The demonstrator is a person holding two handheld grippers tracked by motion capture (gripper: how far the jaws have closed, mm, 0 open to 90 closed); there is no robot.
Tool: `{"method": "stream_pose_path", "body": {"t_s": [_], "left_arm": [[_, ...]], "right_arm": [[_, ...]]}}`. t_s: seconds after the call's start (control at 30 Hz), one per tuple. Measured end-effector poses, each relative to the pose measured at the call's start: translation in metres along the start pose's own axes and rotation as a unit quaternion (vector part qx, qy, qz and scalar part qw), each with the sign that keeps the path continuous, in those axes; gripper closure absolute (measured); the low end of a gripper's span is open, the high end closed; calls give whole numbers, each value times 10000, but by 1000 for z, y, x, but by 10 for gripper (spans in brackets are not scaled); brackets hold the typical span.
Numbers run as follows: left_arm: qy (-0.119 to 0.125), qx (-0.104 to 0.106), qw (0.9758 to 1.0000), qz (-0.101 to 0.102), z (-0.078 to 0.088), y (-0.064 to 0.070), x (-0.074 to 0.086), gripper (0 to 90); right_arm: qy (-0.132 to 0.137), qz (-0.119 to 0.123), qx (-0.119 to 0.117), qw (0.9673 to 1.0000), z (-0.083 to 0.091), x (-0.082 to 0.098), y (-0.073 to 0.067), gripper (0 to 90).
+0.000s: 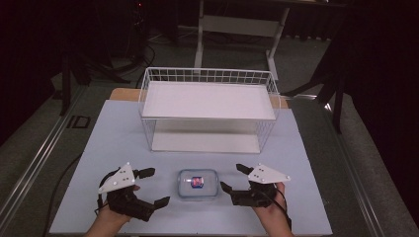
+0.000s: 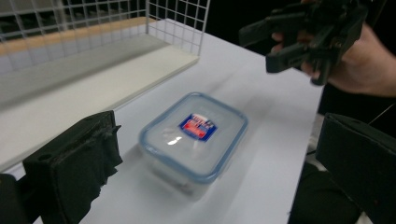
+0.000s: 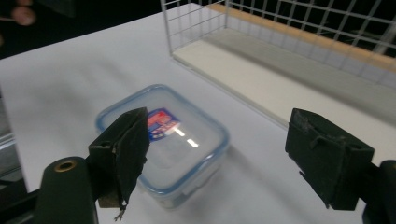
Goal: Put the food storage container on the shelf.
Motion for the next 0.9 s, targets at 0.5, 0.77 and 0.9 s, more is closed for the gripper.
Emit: {"method": "stream_pose_path", "body": {"t_s": [0.5,0.77,0.9], "left_arm": [[-1132,56,9792,1684,-63,-33,24,5],[-1374,87,9635,2295,-74,-40,35,5],[-1371,210,9557,2596,-81,-41,36,6]], "right_arm": [[-620,-1507,-299,9862,-35,11,9,106],[-1141,-2340,-628,9635,-54,24,11,141],[-1340,-2738,-815,9489,-59,31,12,166]]}}
Point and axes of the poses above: each handheld gripper's, and its own axes: z roughly backward along the jaws, x roughly out of its underside, y roughly to its right, the point moved 4 cm from there along -z, roughly forward along the jaws, and after that the axes turned 1 degree about z, right-handed, at the moved point
